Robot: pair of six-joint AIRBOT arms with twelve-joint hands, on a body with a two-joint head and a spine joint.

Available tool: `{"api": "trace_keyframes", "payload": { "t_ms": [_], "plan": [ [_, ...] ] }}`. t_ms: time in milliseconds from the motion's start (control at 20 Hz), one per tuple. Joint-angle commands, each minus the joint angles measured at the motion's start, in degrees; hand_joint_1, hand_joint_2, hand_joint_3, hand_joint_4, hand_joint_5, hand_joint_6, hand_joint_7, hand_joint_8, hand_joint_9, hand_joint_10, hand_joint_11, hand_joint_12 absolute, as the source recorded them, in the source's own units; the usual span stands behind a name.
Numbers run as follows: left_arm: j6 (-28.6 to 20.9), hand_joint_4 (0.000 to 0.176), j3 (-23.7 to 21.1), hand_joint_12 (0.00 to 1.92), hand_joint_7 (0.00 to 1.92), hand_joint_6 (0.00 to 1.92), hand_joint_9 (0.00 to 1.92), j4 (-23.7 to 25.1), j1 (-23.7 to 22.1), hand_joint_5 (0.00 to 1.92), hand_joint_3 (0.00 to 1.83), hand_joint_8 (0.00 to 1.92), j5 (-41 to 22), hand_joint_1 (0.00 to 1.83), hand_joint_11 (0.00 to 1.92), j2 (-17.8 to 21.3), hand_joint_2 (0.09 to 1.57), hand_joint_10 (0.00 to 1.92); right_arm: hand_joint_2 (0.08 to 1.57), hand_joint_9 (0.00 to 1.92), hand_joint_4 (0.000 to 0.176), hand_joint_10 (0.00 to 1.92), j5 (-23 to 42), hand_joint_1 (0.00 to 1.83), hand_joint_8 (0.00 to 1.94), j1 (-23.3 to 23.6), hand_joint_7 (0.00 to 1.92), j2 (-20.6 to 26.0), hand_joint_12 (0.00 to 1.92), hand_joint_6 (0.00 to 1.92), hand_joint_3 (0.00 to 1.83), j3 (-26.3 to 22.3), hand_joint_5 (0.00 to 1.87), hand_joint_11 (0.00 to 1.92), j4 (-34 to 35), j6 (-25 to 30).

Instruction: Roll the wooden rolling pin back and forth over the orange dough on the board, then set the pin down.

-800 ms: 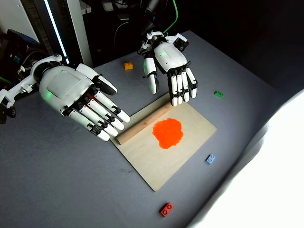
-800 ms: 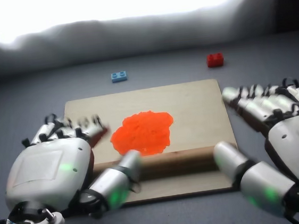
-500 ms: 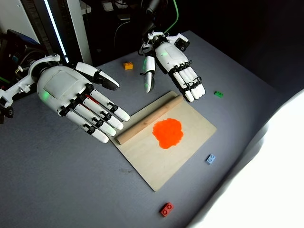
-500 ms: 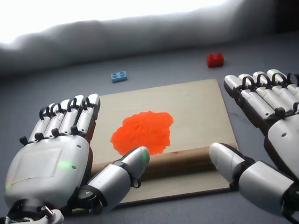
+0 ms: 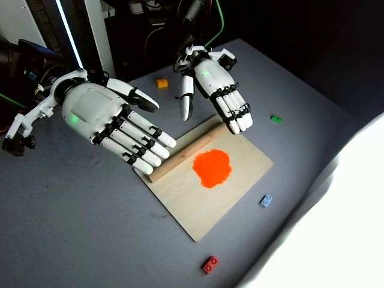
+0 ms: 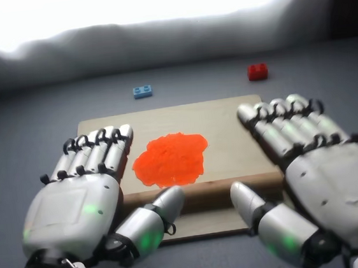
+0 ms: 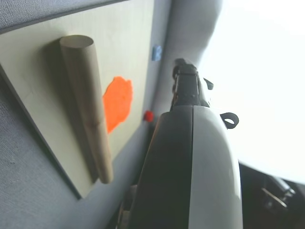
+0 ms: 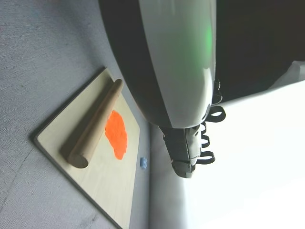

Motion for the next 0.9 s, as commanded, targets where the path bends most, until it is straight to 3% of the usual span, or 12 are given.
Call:
{"api": "trace_keyframes", "payload": {
  "t_ms": [0, 250, 500, 700, 850],
  "plan": [
    [0.2, 0.000, 0.5, 0.14, 0.03, 0.00, 0.01, 4.2, 0.3, 0.00, 0.02, 0.00, -5.9, 0.00, 0.00, -0.3, 1.29, 0.00, 1.38, 0.03, 0.000, 0.00, 4.3, 0.00, 0.00, -0.1, 0.06, -0.1, 0.00, 0.02, 0.17, 0.4, 0.06, 0.00, -4.9, -0.4],
    [-2.3, 0.000, 1.7, 0.31, 0.08, 0.00, 0.08, 4.2, 2.4, 0.04, 0.01, 0.00, -8.3, 0.00, 0.00, -2.1, 1.30, 0.01, 1.36, 0.00, 0.000, 0.00, 4.8, 0.00, 0.00, 1.1, 0.03, -4.1, 0.00, 0.00, 0.14, 5.2, 0.03, 0.00, -4.2, -1.0],
    [-6.4, 0.000, 5.6, 0.30, 0.07, 0.00, 0.05, 6.1, 3.5, 0.04, 0.02, 0.01, -8.3, 0.00, 0.00, -4.8, 1.33, 0.00, 1.37, 0.05, 0.000, 0.01, 3.1, 0.00, 0.00, 0.4, 0.10, -7.1, 0.00, 0.01, 0.09, 9.1, 0.07, 0.00, -2.7, -0.7],
    [-8.8, 0.000, 8.0, 0.16, 0.02, 0.00, 0.01, 7.9, 4.4, 0.00, 0.01, 0.00, -7.5, 0.00, 0.00, -5.7, 1.35, 0.00, 1.37, 0.00, 0.000, 0.00, 2.5, 0.00, 0.00, 0.0, 0.02, -9.4, 0.00, 0.00, 0.08, 11.6, 0.00, 0.00, -2.7, -0.3],
    [-9.6, 0.000, 9.4, 0.18, 0.02, 0.00, 0.01, 9.2, 4.8, 0.00, 0.01, 0.00, -6.5, 0.00, 0.00, -6.1, 1.36, 0.00, 1.37, 0.00, 0.000, 0.00, 2.6, 0.00, 0.01, -0.4, 0.03, -11.4, 0.00, 0.00, 0.08, 13.3, 0.01, 0.00, -2.7, 0.0]
  ]
}}
